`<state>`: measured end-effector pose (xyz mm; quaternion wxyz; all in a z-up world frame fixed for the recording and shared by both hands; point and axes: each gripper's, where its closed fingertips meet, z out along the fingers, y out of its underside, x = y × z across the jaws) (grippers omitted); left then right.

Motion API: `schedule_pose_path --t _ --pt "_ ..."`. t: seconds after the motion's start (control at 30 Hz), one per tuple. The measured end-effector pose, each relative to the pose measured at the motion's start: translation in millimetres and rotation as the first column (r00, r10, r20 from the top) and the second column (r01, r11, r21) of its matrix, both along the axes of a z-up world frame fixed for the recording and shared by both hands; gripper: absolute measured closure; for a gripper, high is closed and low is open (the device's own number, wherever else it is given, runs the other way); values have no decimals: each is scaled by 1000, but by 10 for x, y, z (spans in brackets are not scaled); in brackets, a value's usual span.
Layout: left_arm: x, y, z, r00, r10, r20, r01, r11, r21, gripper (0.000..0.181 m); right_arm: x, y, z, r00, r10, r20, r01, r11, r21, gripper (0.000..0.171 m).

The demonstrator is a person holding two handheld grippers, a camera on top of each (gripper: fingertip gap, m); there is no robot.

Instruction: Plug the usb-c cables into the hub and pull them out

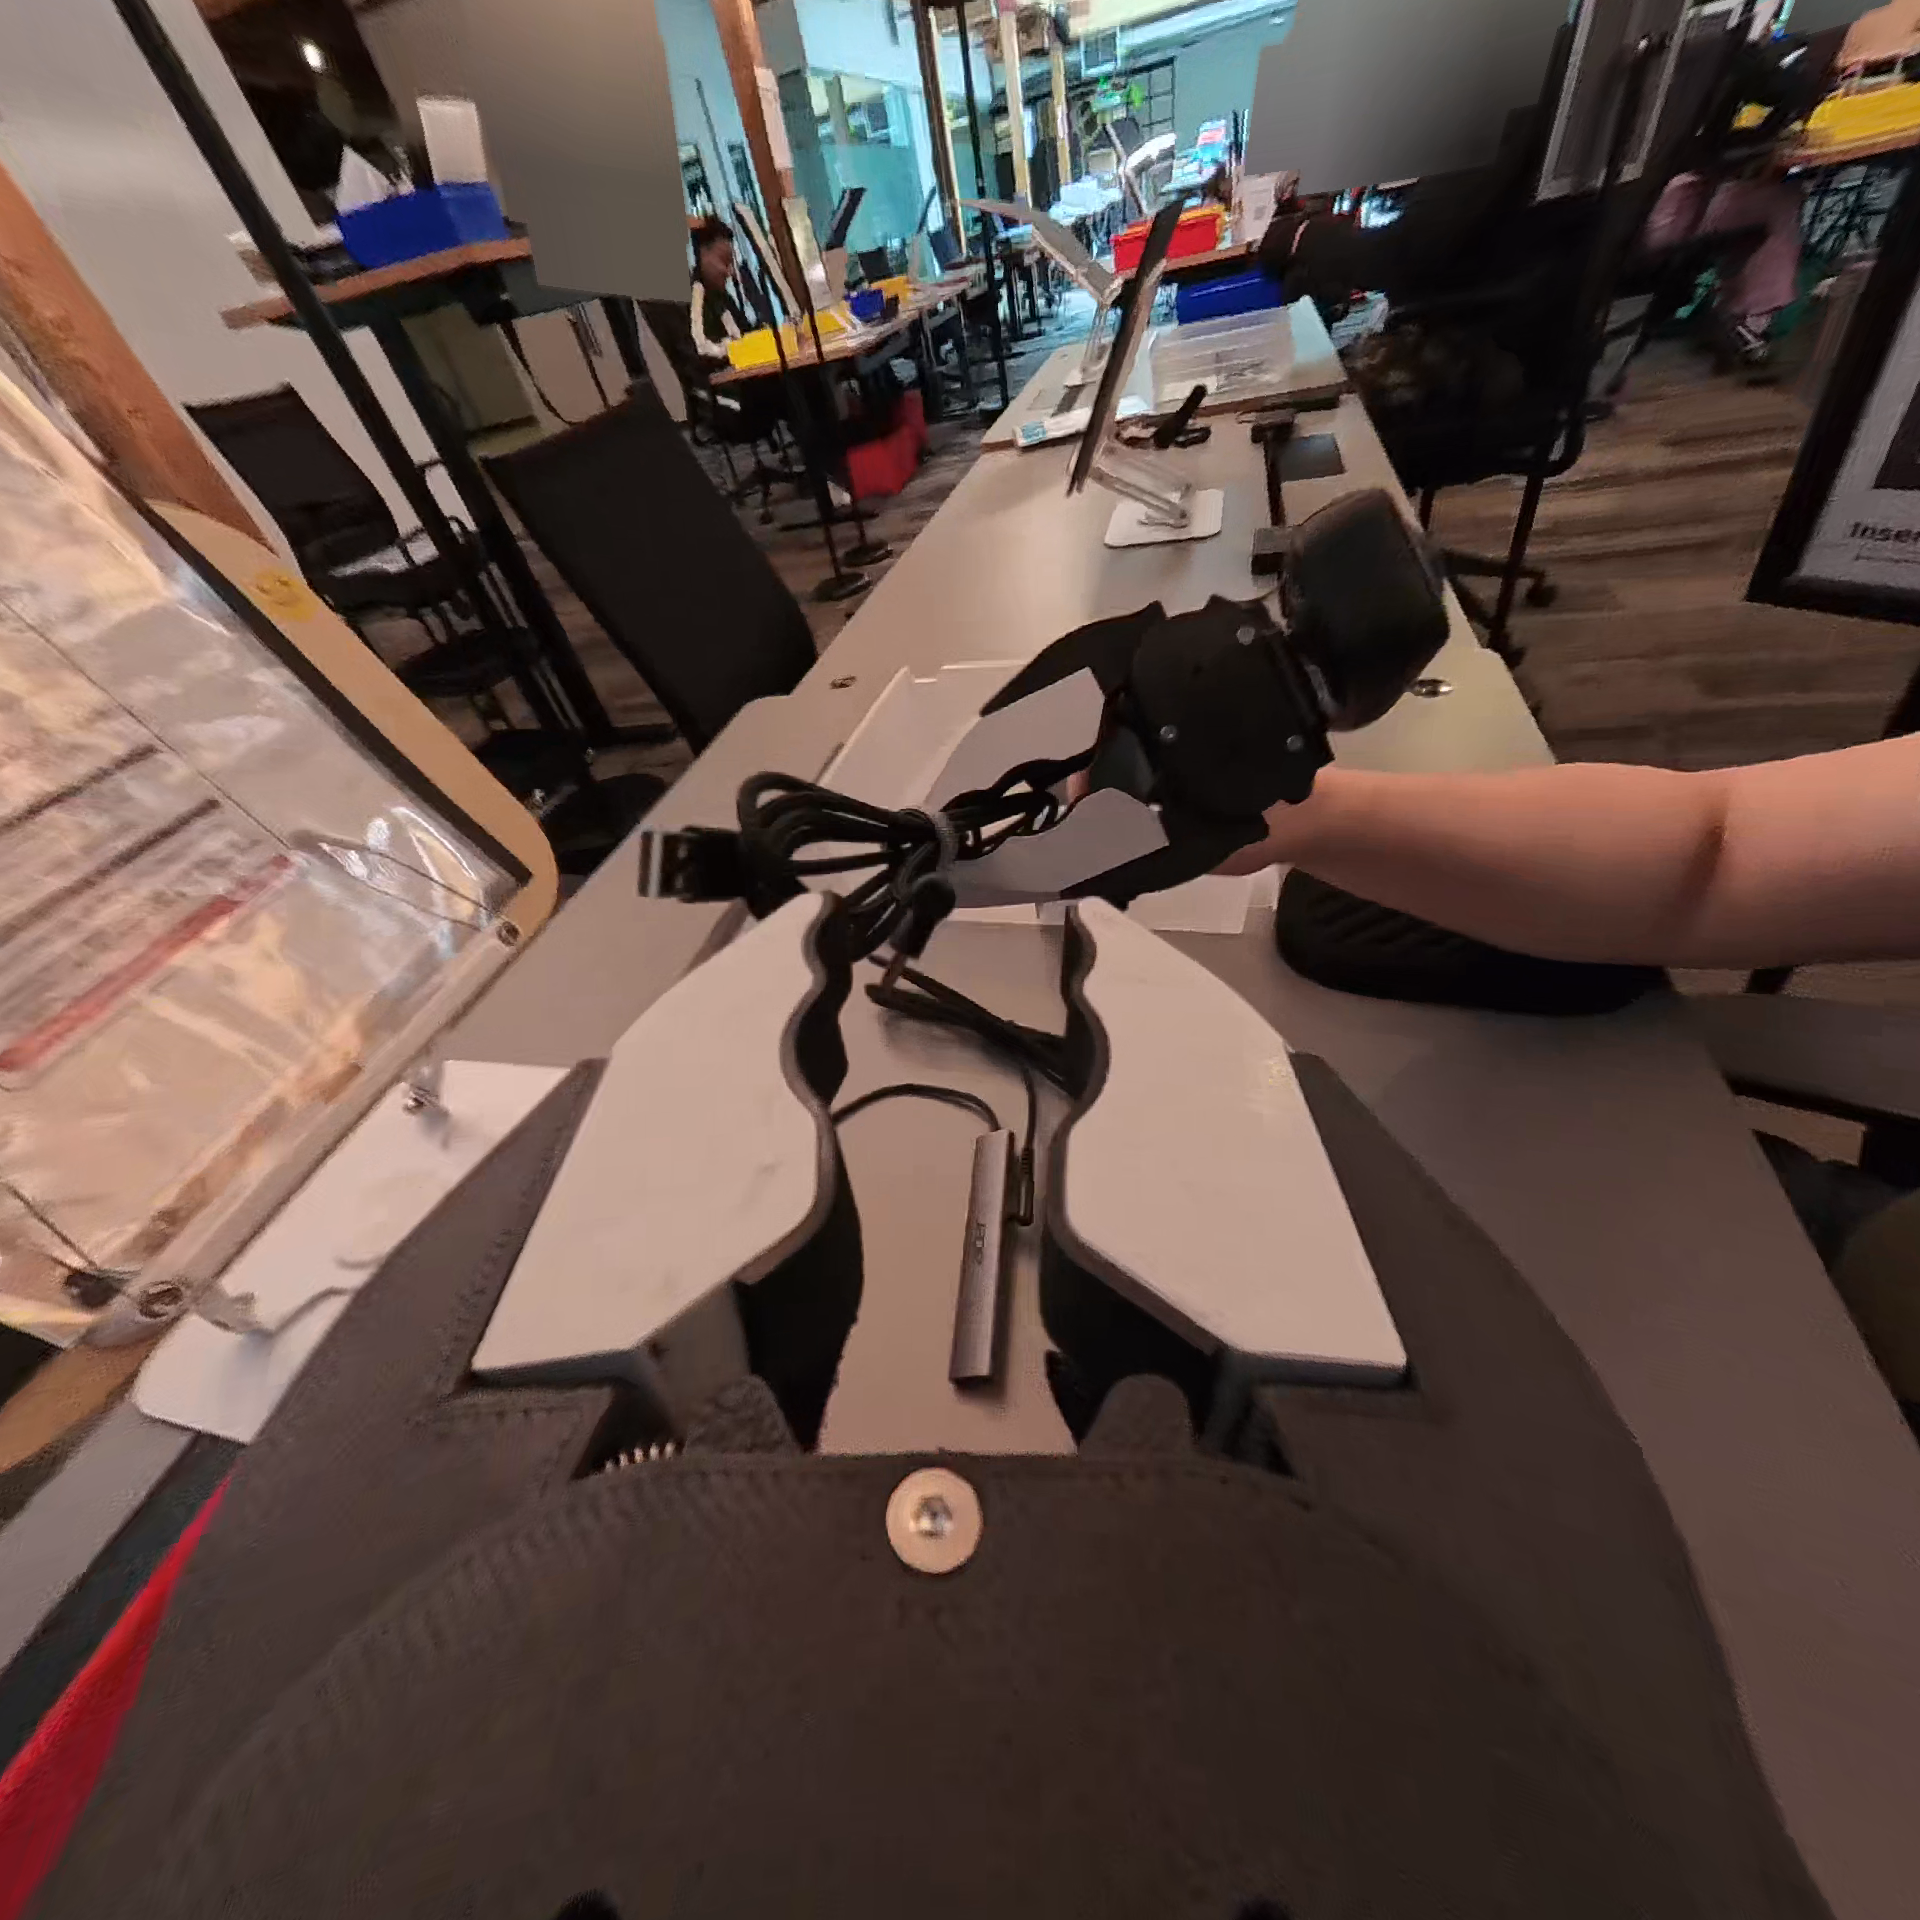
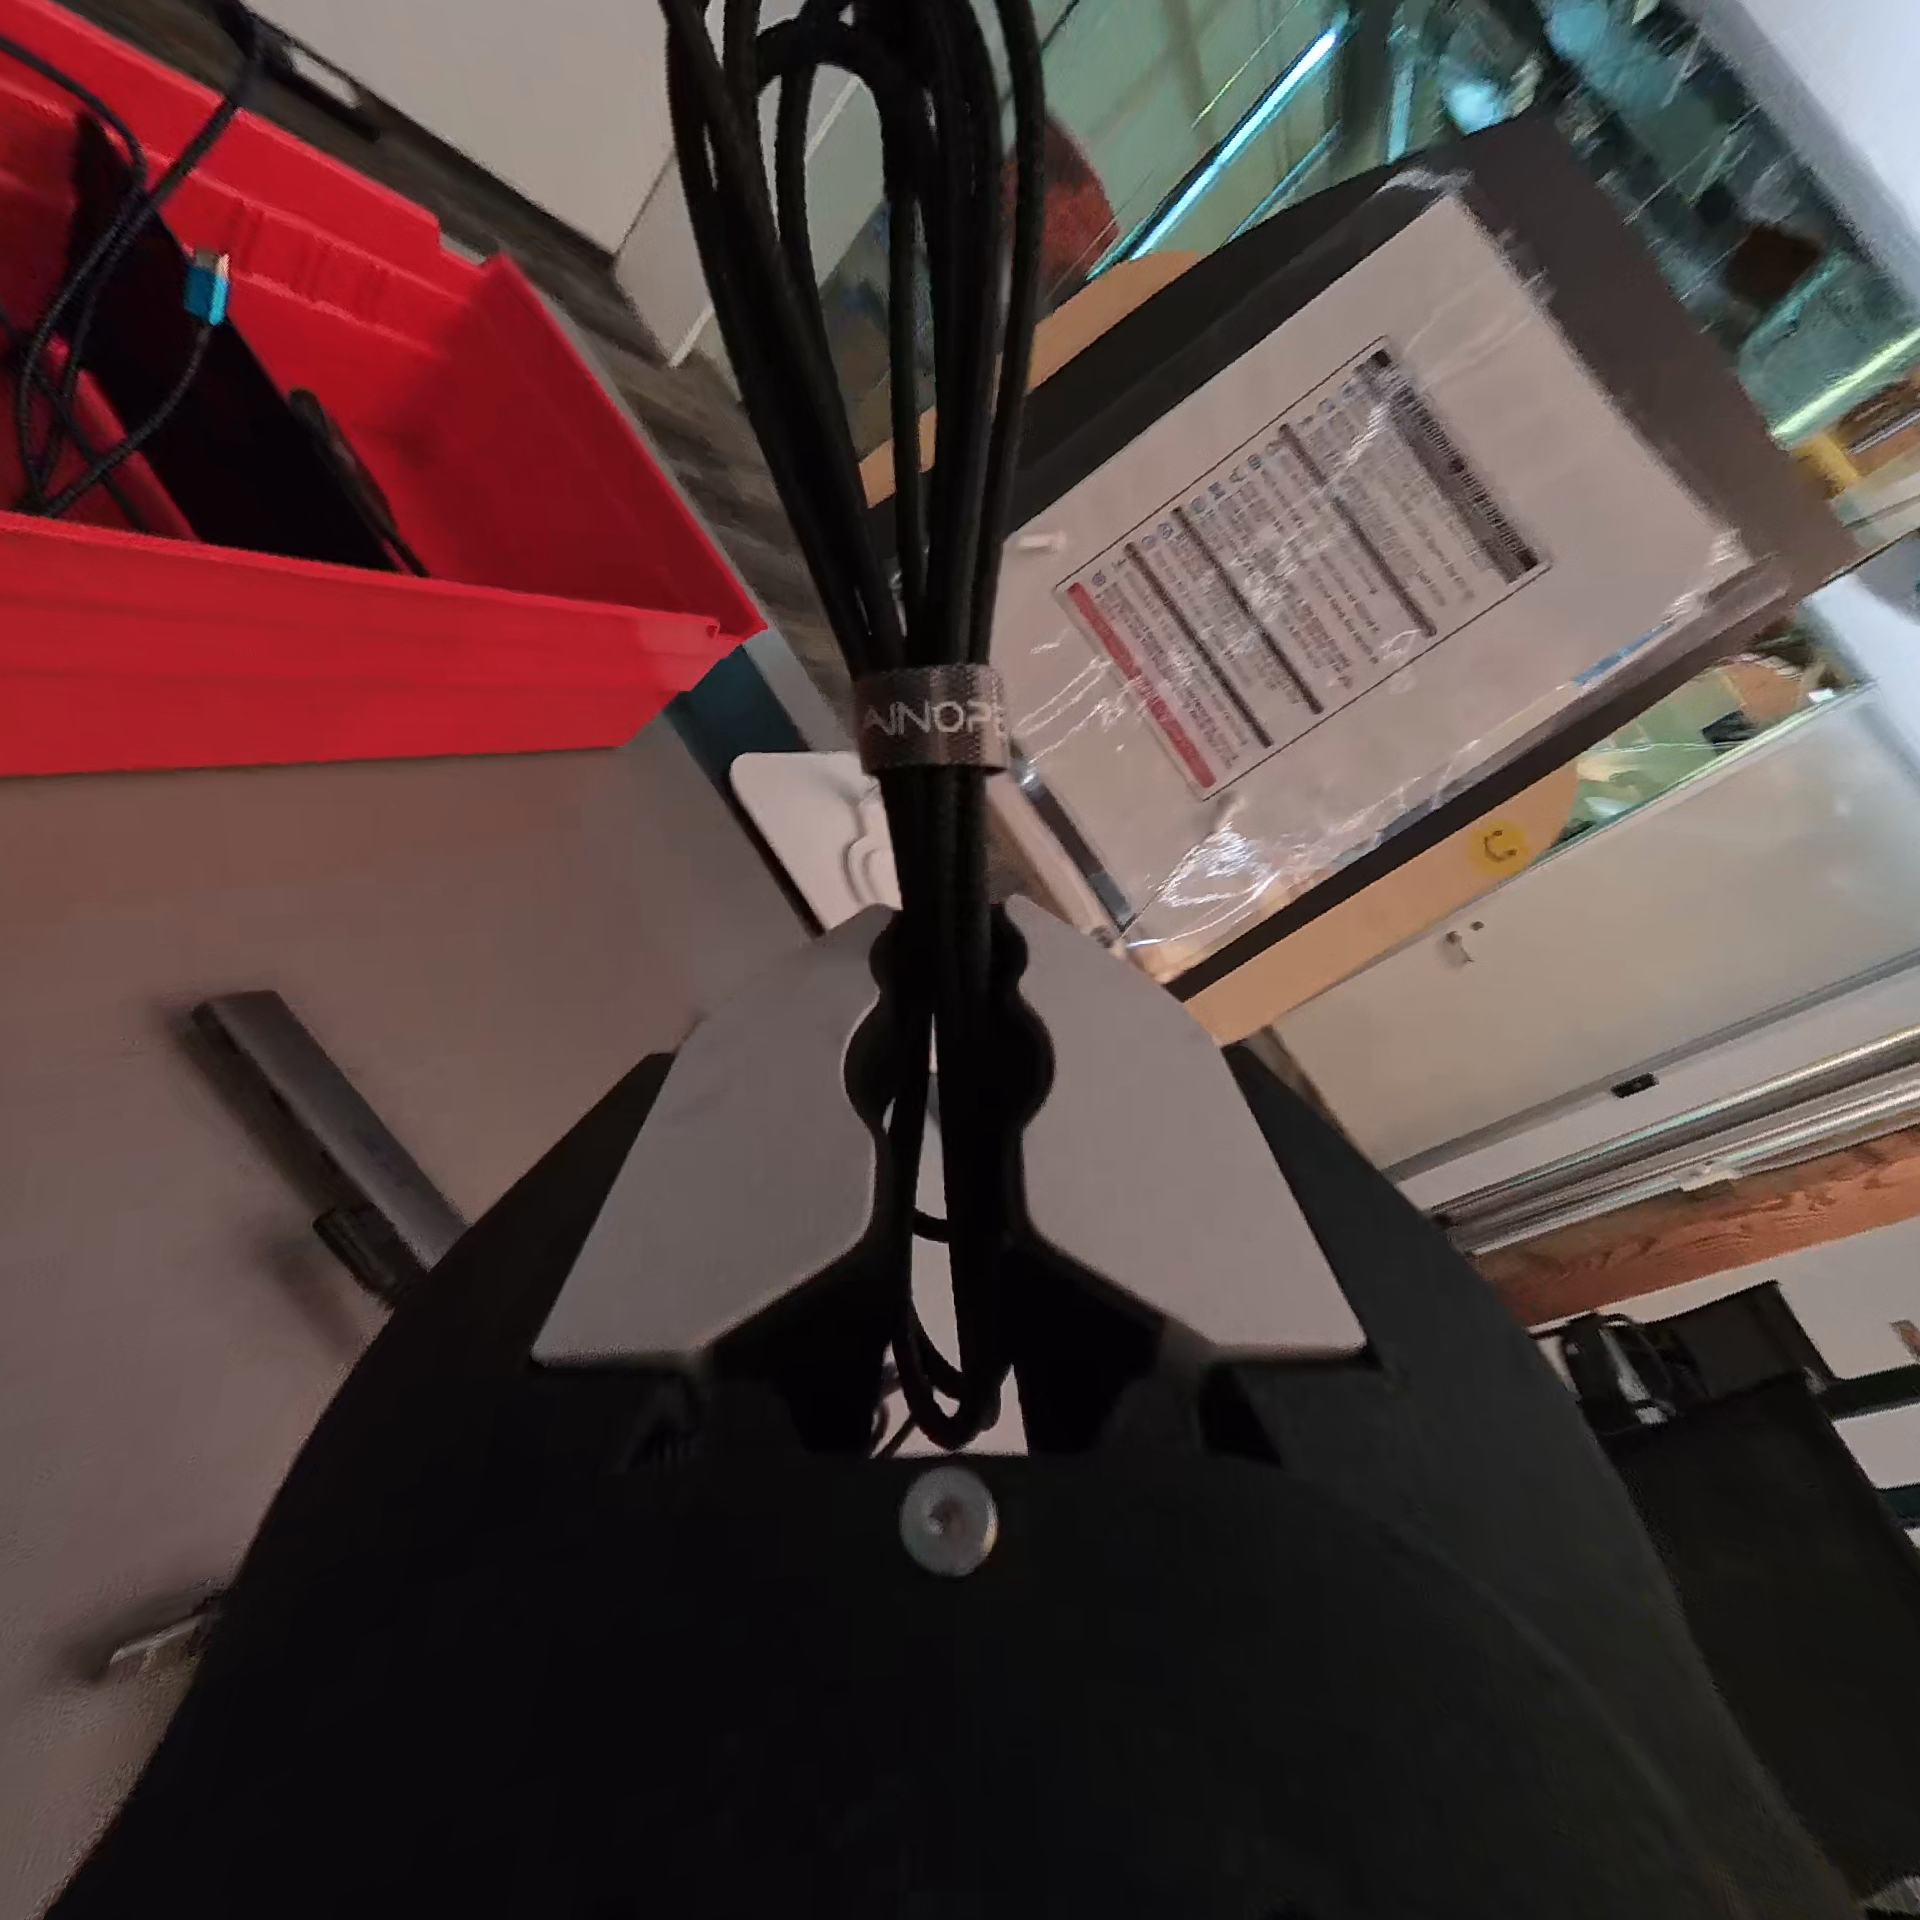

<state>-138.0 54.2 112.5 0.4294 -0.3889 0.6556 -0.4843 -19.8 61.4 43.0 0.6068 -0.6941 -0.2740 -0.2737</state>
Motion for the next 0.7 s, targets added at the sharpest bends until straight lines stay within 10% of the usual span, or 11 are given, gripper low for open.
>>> schedule_pose_path --t 0.03,0.1,0.4,0.7 --pt "60 16 -59 1000 9 -22 -9 1000 -5 148 1 1 -52 1000 8 -13 -8 999 -43 156" --pt "167 62 -161 998 38 -49 -37 999 18 172 49 -14 -140 1000 -5 -13 4 994 -111 156" --pt "355 -552 -637 932 -207 -298 213 977 -12 174 -234 -959 -1048 925 -111 -364 -163 748 -643 154" --pt "603 -1176 -1474 724 -356 -591 376 922 -94 175 -399 -1791 -1893 823 -253 -508 -297 572 -765 137"
